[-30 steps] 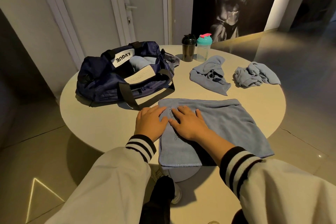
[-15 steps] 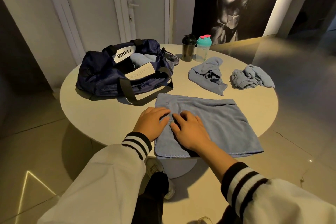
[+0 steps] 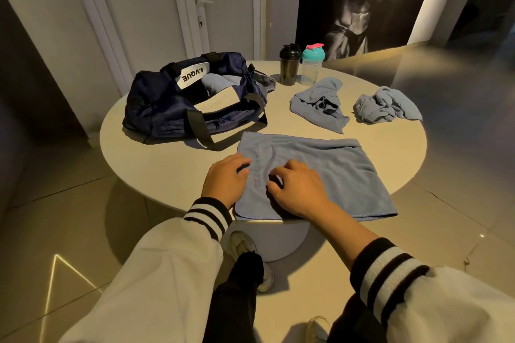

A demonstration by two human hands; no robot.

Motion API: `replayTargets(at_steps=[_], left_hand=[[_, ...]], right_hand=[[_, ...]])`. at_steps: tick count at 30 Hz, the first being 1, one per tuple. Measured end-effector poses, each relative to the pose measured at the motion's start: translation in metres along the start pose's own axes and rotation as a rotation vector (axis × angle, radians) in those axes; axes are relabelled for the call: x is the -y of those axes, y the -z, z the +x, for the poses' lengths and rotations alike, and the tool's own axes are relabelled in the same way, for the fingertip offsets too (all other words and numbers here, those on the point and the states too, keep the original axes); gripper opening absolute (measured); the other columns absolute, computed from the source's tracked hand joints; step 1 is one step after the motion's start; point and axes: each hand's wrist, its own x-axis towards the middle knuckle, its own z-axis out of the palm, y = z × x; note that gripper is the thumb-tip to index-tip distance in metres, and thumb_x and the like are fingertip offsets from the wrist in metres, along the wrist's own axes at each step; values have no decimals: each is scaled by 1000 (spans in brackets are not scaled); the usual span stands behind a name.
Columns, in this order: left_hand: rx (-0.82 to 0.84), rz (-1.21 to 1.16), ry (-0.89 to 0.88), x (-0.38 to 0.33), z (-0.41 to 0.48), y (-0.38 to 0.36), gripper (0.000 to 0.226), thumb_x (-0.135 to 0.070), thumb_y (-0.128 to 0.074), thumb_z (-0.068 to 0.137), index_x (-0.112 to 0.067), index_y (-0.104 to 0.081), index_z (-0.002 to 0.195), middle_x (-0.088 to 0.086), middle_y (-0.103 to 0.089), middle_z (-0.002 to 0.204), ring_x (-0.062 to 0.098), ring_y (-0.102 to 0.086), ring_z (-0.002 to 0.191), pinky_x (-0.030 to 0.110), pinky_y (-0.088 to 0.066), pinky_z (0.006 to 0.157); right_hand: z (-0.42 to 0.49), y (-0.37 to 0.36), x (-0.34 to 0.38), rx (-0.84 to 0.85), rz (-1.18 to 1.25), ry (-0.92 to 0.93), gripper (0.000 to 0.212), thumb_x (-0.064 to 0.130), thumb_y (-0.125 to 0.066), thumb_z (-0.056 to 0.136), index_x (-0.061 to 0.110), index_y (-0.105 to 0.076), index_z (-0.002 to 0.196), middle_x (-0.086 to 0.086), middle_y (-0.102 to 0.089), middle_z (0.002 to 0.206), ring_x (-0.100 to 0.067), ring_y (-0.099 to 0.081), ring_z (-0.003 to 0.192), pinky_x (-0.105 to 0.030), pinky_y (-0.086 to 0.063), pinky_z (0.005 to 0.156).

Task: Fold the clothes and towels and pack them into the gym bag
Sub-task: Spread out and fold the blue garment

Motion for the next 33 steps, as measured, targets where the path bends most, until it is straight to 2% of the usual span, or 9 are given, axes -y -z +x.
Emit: replayTargets(at_steps=[3, 7, 11, 14, 18, 22, 26, 29, 33], left_hand=[[72, -22, -27, -3, -12, 1, 38, -37, -57, 98, -30, -60, 135, -5, -42, 153, 18, -37, 138, 41, -32, 116], [206, 144, -52, -4, -25, 5, 48, -47, -49, 100, -32, -47, 146, -5, -38, 157, 18, -31, 143, 41, -25, 120], [227, 376, -13, 4, -23, 13, 46, -41, -31, 107, -34, -35, 152, -3, -25, 164, 18, -21, 150, 46, -11, 123], [168, 542, 33, 8, -19, 25, 46, -32, -31, 107, -34, -34, 153, 0, -14, 166, 23, -9, 152, 45, -7, 123], [231, 295, -48, -16, -26, 17, 46, -25, -36, 105, -28, -39, 152, 0, -29, 162, 21, -25, 148, 39, -17, 123], [340, 435, -86, -20, -39, 10, 51, -38, -26, 107, -34, -21, 158, -3, -11, 167, 18, -8, 153, 38, -7, 125], [472, 460, -59, -22, -43, 18, 56, -46, -27, 104, -42, -10, 157, -5, 2, 168, 18, 4, 154, 39, 0, 124], [465, 448, -35, -30, -38, 14, 56, -47, -35, 101, -42, -21, 155, -4, -5, 168, 22, -1, 154, 44, -3, 124], [316, 346, -120, -53, -22, -3, 45, -37, -41, 102, -35, -43, 146, -2, -31, 161, 21, -24, 149, 46, -14, 122]], right_hand=[[-4, -5, 0, 25, 52, -4, 38, 46, -46, 99, 27, -61, 128, -5, -55, 125, -28, -48, 118, -40, -41, 96], [-4, -9, -2, 34, 68, 38, 39, 44, -44, 101, 23, -59, 130, -5, -57, 130, -27, -51, 119, -41, -39, 102], [1, -1, -3, 60, 32, 78, 37, 44, -41, 101, 23, -59, 126, -2, -59, 130, -23, -48, 123, -45, -36, 102], [-2, -2, -2, 22, 25, 57, 39, 43, -40, 102, 25, -59, 130, -1, -58, 134, -25, -47, 126, -45, -37, 104], [-11, -10, 2, 26, 28, 54, 40, 41, -36, 103, 23, -55, 134, -4, -55, 137, -24, -44, 129, -44, -35, 103], [-16, -4, -8, 47, 11, 49, 44, 46, -35, 103, 23, -54, 135, -5, -52, 140, -24, -42, 131, -44, -34, 105], [-28, 5, -32, 66, 30, -43, 54, 57, -35, 101, 25, -49, 142, -4, -42, 150, -24, -34, 141, -44, -27, 114], [-32, 5, -39, 20, 73, -55, 52, 58, -41, 98, 24, -55, 135, -4, -49, 145, -25, -39, 136, -42, -34, 111], [-26, 10, -42, -56, 122, -93, 42, 46, -49, 98, 20, -61, 130, -6, -58, 133, -27, -48, 123, -40, -43, 100]])
